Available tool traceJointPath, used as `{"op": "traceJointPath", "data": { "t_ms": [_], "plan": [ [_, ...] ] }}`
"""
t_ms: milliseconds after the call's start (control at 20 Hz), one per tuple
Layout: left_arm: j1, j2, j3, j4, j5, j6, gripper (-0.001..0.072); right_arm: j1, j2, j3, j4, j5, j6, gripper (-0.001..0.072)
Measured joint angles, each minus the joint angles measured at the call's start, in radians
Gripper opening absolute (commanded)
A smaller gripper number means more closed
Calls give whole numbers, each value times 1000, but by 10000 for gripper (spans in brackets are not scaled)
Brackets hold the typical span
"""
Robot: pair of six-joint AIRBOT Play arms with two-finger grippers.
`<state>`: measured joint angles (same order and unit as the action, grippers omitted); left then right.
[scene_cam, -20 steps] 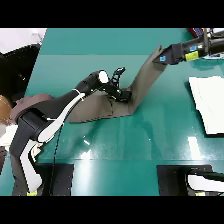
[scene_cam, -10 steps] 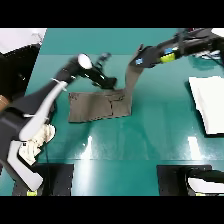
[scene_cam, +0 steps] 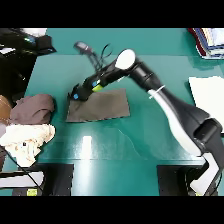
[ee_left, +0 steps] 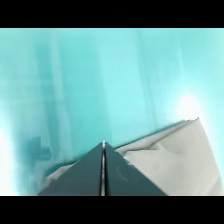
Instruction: Fold the shirts.
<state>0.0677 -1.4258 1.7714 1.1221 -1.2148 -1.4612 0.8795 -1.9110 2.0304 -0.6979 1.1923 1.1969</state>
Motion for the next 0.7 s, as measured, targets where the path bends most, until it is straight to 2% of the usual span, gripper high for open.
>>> {"op": "traceJointPath", "data": {
  "t_ms": [200,400,450,500,550,700],
  "plan": [
    [55,43,0,3,-50,19,26,-42,6,-86,-37,65,4,497],
    [71,55,0,5,-91,26,26,-203,125,-321,-74,92,24,498],
    [72,56,0,4,-101,27,27,-254,161,-392,-77,79,32,518],
    [75,57,-1,4,-105,27,26,-311,197,-472,-80,61,47,651],
    [76,57,-2,3,-111,27,27,-364,227,-547,-83,43,52,674],
    [76,57,-3,-4,-117,29,27,-487,271,-708,-61,-4,69,671]
  ]
}}
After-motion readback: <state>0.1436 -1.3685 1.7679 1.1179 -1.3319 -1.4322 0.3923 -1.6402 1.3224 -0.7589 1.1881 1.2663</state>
